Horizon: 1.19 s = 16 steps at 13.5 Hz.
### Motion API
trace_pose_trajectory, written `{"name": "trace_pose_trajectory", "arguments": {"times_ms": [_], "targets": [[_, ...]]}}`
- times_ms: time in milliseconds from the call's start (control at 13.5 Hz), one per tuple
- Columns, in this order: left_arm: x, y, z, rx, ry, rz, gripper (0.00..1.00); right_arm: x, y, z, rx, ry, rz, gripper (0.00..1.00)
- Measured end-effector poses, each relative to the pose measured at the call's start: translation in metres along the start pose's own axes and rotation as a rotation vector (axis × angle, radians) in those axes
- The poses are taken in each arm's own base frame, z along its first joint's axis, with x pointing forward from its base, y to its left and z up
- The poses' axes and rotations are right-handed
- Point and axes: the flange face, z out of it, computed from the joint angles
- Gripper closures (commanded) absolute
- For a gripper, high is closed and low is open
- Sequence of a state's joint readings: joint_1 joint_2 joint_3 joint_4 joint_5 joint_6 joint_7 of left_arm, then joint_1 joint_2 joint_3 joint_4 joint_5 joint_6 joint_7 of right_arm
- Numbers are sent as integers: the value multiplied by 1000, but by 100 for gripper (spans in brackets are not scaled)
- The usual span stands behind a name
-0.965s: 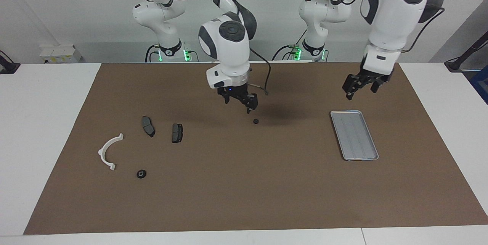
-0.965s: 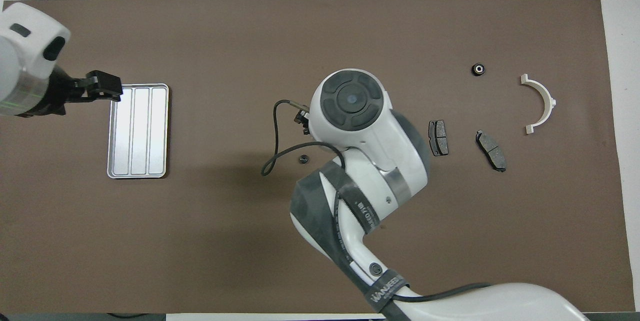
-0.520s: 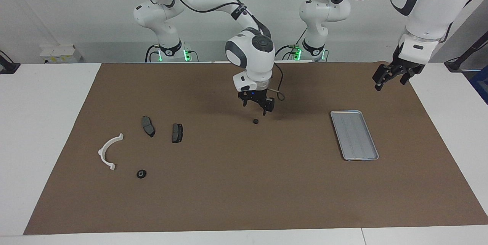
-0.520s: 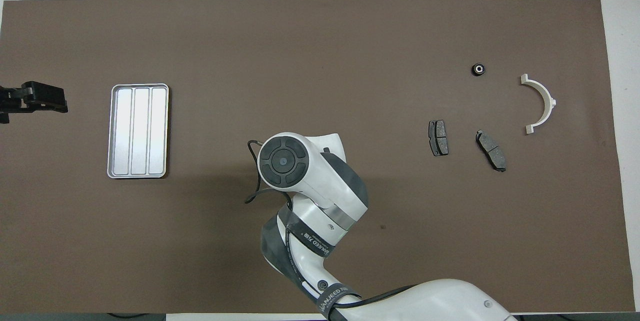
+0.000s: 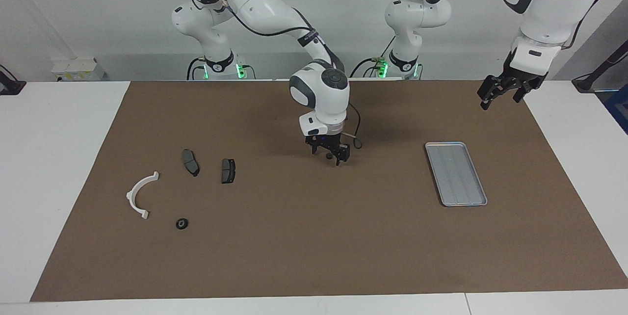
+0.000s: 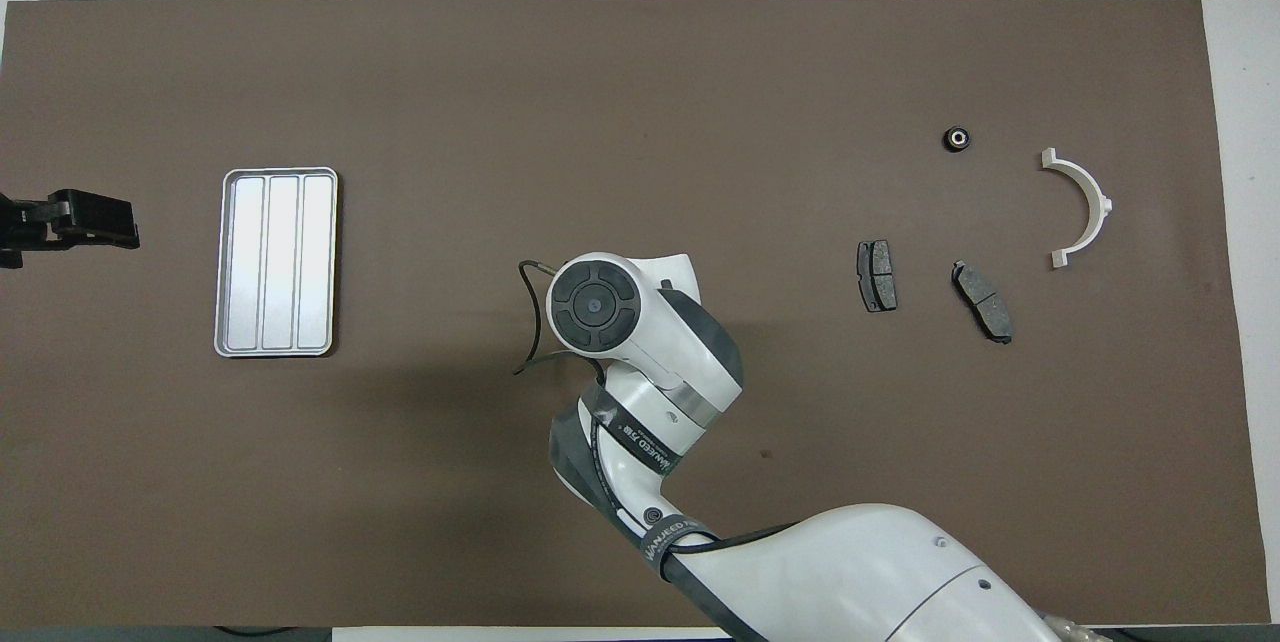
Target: Place bearing gear from tray to pile
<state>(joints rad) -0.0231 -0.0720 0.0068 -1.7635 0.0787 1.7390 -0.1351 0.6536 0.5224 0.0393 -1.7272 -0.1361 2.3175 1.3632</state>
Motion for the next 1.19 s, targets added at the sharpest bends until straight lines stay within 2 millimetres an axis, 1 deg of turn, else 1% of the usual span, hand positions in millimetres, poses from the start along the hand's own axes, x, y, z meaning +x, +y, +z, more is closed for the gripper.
{"name": "trace_pose_trajectory", "arguments": {"times_ms": [148, 223, 297, 371, 445, 520, 594, 668, 965, 1188], "targets": [[0, 2, 9, 0, -3, 3, 0, -3, 1, 3, 11, 0, -4, 6], [-1, 3, 11, 0, -4, 5, 0, -7, 1, 4, 10, -1, -9, 8], [-1, 3, 11, 0, -5, 6, 0, -10, 0, 4, 9, -2, -14, 13], [-1, 4, 12, 0, -5, 8, 0, -12, 0, 5, 8, -4, -16, 22], [0, 5, 13, 0, -7, 10, 0, -12, 1, 7, 4, -5, -17, 40], [0, 6, 14, 1, -9, 11, 0, -12, 2, 7, 3, -5, -16, 61], [1, 7, 15, 1, -12, 12, 0, -11, 2, 6, 3, -4, -15, 88], [1, 7, 16, 1, -13, 13, 0, -11, 2, 4, 7, -3, -15, 100], [-3, 9, 16, -3, -43, 14, 0, -8, 2, -3, 16, 1, -11, 100], [-9, 9, 7, -4, -97, 17, 0, -8, 2, -2, 12, 0, -11, 100]]}}
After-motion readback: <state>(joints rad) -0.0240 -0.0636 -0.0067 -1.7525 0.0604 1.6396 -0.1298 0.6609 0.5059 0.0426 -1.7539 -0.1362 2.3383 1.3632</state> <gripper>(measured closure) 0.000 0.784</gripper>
